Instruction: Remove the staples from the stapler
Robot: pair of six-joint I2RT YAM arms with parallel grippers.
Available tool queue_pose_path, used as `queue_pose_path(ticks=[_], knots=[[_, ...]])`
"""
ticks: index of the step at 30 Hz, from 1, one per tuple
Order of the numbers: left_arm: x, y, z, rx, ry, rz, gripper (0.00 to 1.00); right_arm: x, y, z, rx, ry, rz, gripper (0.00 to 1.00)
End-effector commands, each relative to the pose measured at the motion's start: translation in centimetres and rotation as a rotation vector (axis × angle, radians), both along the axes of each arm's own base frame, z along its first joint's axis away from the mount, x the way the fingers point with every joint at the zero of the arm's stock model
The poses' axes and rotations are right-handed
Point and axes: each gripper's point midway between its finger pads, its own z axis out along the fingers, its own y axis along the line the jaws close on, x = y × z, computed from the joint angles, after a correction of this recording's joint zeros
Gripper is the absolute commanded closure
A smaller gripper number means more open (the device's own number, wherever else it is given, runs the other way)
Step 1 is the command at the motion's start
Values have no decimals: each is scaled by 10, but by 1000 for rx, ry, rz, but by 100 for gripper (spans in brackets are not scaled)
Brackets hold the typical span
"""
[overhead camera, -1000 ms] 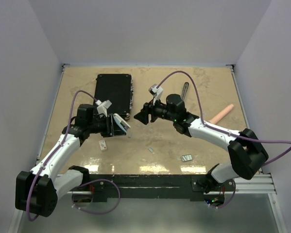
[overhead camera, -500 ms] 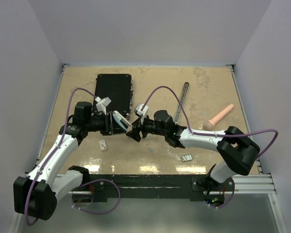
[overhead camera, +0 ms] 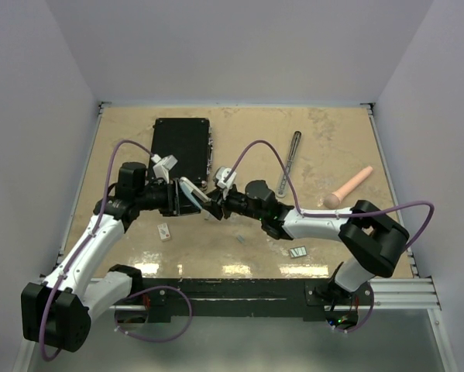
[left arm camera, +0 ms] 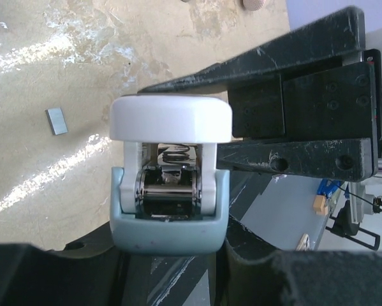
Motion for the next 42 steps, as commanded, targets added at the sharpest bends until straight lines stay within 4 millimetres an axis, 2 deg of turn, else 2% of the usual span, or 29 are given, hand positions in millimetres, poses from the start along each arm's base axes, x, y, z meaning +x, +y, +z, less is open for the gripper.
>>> queue_pose_path(ticks=[1, 3, 4, 6, 7, 9, 11, 12, 13, 14, 16, 17, 20, 22, 23, 25, 26, 27, 29, 31, 32, 33, 34, 36, 37, 38, 40, 42], knots=[[-4, -6, 17, -28, -34, -57, 100, 0, 9, 42, 135, -140, 41, 66], [-4, -6, 17, -24, -23, -59, 100, -2, 7, 44, 151, -144, 45, 74], [-3, -5, 16, -18, -19, -55, 100, -4, 6, 45, 159, -146, 47, 84], [-1, -5, 17, -13, -24, -50, 100, -7, 4, 47, 170, -147, 55, 91], [0, -4, 18, -11, -23, -45, 100, -9, 3, 51, 176, -149, 60, 98], [2, -4, 17, -6, -21, -39, 99, -11, 3, 52, 173, -137, 66, 100], [5, -5, 18, -9, -22, -31, 89, -10, 1, 55, 180, -124, 53, 100], [6, -4, 19, -8, -26, -26, 72, -10, 2, 57, 186, -103, 45, 100], [7, -4, 19, -7, -35, -20, 61, -9, 1, 57, 191, -89, 37, 100], [8, -3, 21, -3, -49, -16, 45, -6, 0, 58, 197, -76, 16, 100], [10, -2, 25, 6, -95, -15, 29, -3, 0, 59, 221, 2, -15, 100], [9, -2, 29, 3, -125, -20, 18, 3, -1, 57, 219, 32, -38, 100], [8, -2, 36, 1, -176, -43, 8, 15, -7, 54, 244, 139, -67, 100], [12, 2, 30, 39, -181, -28, 8, 15, -8, 55, 278, 207, -45, 100], [15, 4, 31, 55, -192, -21, 9, 24, -13, 56, 288, 226, -54, 100], [23, 11, 28, 109, -229, 9, 13, 24, -16, 48, 278, 309, -32, 100], [27, 14, 28, 126, -254, 22, 19, 31, -20, 51, 284, 335, -42, 100], [31, 16, 28, 158, -300, 23, 20, 28, -22, 43, 251, 378, -28, 100], [53, 28, 32, 279, -426, 86, 22, 32, -26, 43, 226, 406, -39, 100], [68, 34, 32, 451, -592, 47, 25, 27, -30, 32, 175, 468, -40, 100], [70, 31, 40, 491, -678, -3, 25, 27, -30, 35, 169, 485, -36, 100], [70, 26, 45, 561, -812, -103, 25, 23, -33, 26, 133, 535, -48, 100], [75, 26, 62, 586, -919, -100, 25, 21, -34, 24, 120, 561, -45, 100], [71, 19, 78, 610, -1123, -194, 22, 18, -40, 16, 93, 617, -62, 100], [61, 9, 105, 549, -1285, -217, 21, 15, -41, 16, 92, 631, -59, 100], [55, 4, 100, 543, -1350, -267, 20, 12, -42, 14, 91, 652, -51, 100], [44, -3, 115, 562, -1561, -350, 23, 5, -42, 13, 90, 675, -22, 100], [39, -9, 119, 584, -1653, -423, 25, -4, -40, 14, 88, 696, 23, 100]])
